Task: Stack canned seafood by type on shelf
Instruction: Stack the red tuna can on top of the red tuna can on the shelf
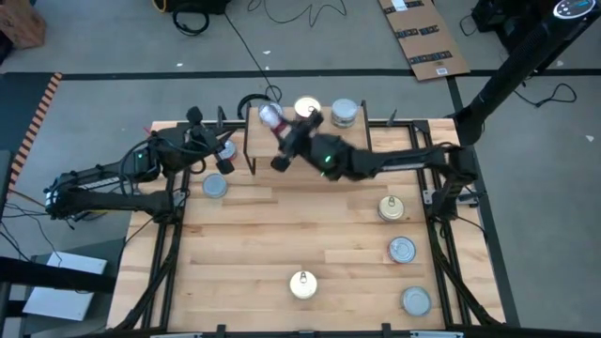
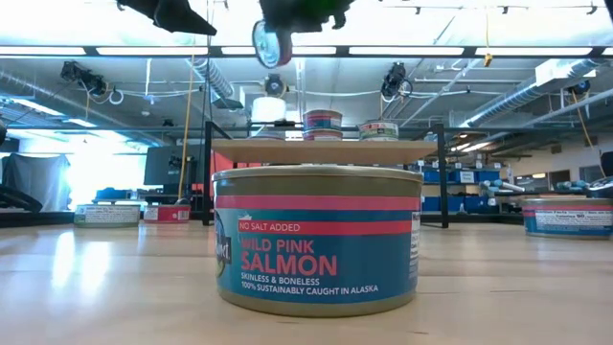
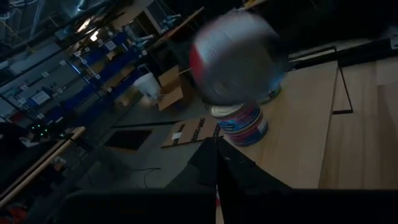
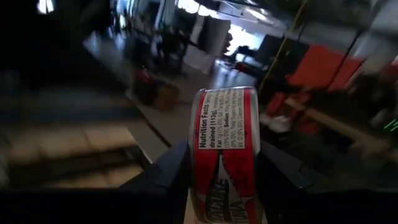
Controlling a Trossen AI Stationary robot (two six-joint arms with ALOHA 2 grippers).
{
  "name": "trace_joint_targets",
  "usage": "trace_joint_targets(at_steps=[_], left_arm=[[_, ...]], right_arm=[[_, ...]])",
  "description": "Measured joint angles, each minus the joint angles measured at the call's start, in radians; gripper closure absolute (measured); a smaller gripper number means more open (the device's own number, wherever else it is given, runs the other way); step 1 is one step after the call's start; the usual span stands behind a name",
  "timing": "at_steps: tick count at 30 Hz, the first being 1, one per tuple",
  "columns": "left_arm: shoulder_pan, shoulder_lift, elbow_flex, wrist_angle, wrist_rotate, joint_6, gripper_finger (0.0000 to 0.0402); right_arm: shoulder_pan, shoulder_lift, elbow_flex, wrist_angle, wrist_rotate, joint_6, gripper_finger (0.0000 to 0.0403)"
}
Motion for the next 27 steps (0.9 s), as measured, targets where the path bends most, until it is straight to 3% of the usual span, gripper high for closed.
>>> trace_joint_targets(at_steps=[4,8,15,21,27], left_arm=[[0.000,0.000,0.000,0.000,0.000,0.000,0.0401],[0.000,0.000,0.000,0.000,0.000,0.000,0.0401],[0.000,0.000,0.000,0.002,0.000,0.000,0.0401],[0.000,0.000,0.000,0.002,0.000,0.001,0.0401],[0.000,0.000,0.000,0.000,0.001,0.001,0.0401]], right_arm=[[-0.087,-0.073,0.000,-0.051,-0.158,0.267,0.0250],[-0.212,-0.100,0.001,-0.096,-0.390,0.512,0.0250],[-0.359,-0.099,0.001,-0.104,-0.720,0.799,0.0250],[-0.320,-0.100,-0.005,-0.159,-0.833,0.923,0.0249],[-0.252,-0.097,-0.128,-0.023,-0.712,0.983,0.0249]])
